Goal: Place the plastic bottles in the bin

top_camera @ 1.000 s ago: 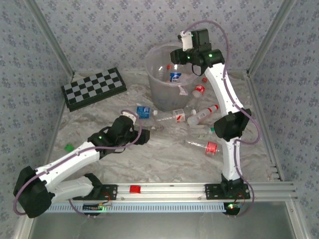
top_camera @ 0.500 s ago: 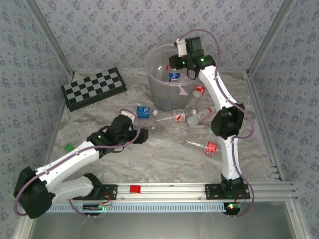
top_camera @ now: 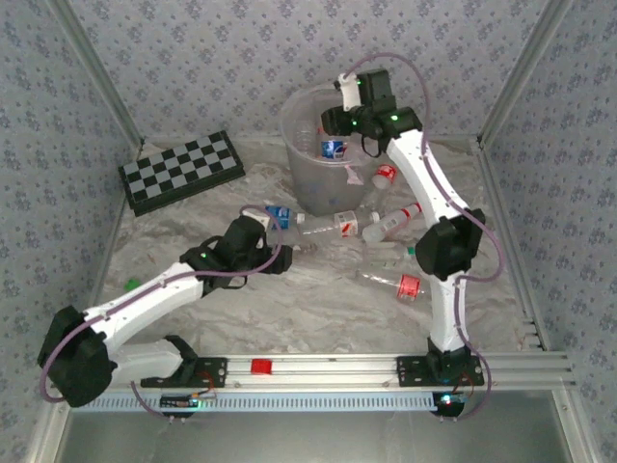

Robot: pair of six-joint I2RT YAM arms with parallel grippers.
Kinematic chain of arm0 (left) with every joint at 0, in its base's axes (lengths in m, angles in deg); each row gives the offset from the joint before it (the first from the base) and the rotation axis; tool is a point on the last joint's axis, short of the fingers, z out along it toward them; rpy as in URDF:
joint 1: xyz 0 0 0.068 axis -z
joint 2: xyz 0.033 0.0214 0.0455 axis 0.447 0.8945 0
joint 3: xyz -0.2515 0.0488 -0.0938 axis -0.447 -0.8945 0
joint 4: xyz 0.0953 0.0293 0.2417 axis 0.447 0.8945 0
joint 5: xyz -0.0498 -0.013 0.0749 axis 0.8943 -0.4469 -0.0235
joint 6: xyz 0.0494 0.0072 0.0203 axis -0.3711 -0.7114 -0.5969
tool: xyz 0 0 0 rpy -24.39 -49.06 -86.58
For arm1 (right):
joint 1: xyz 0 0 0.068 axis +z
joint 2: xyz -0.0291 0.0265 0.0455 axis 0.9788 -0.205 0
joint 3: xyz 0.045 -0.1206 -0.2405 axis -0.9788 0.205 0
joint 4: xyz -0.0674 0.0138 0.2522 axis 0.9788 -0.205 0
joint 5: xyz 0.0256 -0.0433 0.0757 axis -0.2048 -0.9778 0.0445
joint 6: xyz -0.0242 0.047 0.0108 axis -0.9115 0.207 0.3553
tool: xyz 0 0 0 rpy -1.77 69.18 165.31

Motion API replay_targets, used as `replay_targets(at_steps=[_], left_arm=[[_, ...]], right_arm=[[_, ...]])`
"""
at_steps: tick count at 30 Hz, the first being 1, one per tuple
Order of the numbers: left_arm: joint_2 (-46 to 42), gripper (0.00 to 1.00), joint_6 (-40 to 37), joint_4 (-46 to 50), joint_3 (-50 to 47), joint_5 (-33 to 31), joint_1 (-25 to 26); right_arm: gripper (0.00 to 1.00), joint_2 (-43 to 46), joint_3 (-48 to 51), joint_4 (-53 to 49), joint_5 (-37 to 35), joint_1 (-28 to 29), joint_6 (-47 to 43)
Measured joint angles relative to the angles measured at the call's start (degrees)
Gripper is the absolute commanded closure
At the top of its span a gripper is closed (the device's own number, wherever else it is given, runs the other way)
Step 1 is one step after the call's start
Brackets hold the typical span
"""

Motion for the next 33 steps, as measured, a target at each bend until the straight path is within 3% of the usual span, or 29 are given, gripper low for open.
replay_targets(at_steps=[5,10,16,24,33], left_arm=[[4.00,0.07,-0.22,-1.14,2.16,1.60,0.00],[6.78,0.07,-0.76,-2.99,3.52,2.99,0.00],[8.55,0.06,-1.31,-4.44,4.28,4.31,0.00],[9.38,0.04,-4.66,-5.66,5.49,6.99,0.39],[16.68,0.04,-15.08,-4.44,14.67,12.79,5.95]], right_arm=[[0.35,14.05,7.80,1.53,0.04,-1.57,0.00],[0.27,28.81,21.62,5.35,0.81,-8.44,2.93],[0.18,38.88,41.18,6.10,0.07,-16.90,8.74],[0.00,53.09,66.10,-0.35,-3.28,-19.67,17.22],[0.00,66.47,81.35,-7.76,-4.46,-23.69,26.21]])
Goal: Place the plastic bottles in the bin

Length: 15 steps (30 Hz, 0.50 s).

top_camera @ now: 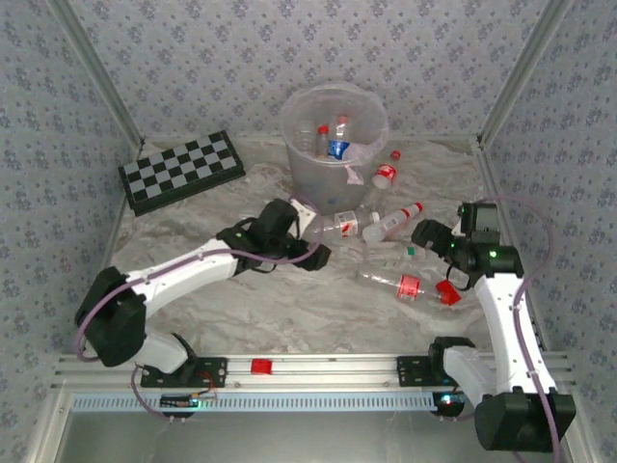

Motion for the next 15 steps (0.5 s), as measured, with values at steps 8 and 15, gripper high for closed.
replay_targets(at_steps=[8,15], left_arm=[[16.92,0.03,-17.18,5.86,18.82,10.62,8.52],[28.89,0.02,-25.42,9.88,28.89,13.68,13.25]], right_arm=[[0.00,7.28,3.10,-0.66,-0.04,-6.40,3.63],[0.01,13.49,2.23,-0.79,0.90,-10.58,3.78]])
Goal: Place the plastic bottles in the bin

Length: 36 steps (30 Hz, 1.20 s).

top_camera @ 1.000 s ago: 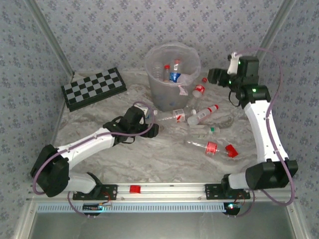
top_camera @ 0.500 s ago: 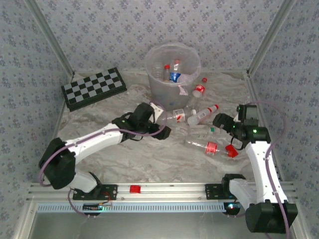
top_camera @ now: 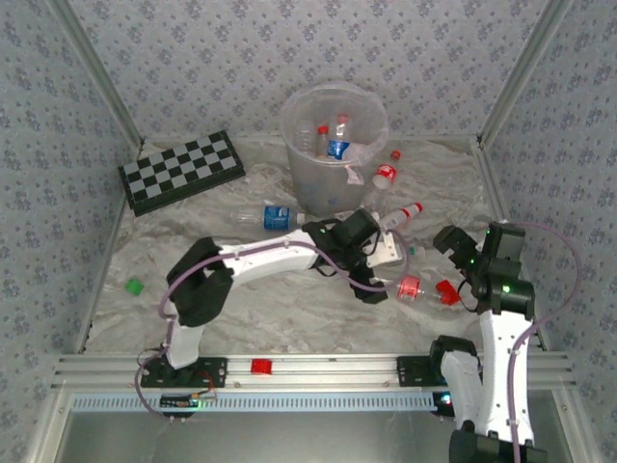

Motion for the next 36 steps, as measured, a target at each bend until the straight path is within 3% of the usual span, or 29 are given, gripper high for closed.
replay_targets(at_steps=[17,25,29,36], left_arm=[[10.82,0.12,-4.35,-0.46,5.20,-5.79,2.32],[11.78,0.32,-5.11,0.94,5.27,-6.78,2.58],[11.15,0.49,-5.11,0.11,4.13,-6.62,2.58],[6.05,0.57,-5.11,-0.26,-1.97,-7.19,2.58]], right_arm=[[0.03,3.56,-1.79,0.46,7.48,-4.55,0.00],[0.03,3.56,-1.55,1.49,10.36,-5.03,0.04],[0.03,3.52,-1.57,1.97,11.19,-5.14,0.22],[0.03,2.60,-1.57,3.28,11.87,-5.35,0.46]])
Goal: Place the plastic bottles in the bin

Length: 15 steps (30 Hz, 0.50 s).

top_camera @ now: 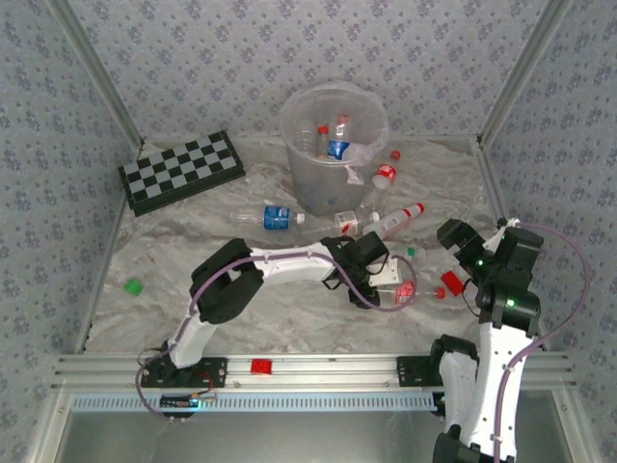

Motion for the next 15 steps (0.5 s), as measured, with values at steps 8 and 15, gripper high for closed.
replay_targets(at_steps=[8,15], left_arm=[[-13.92,0.57,3.13,-4.66,-11.08,-1.92,-1.29],[-31.23,0.63,12.35,-12.96,-25.94,-3.30,-6.40]], right_arm=[[0.03,-1.36,0.00,3.21,5.38,-0.04,2.14],[0.03,-5.40,0.11,10.25,20.92,0.15,3.78]])
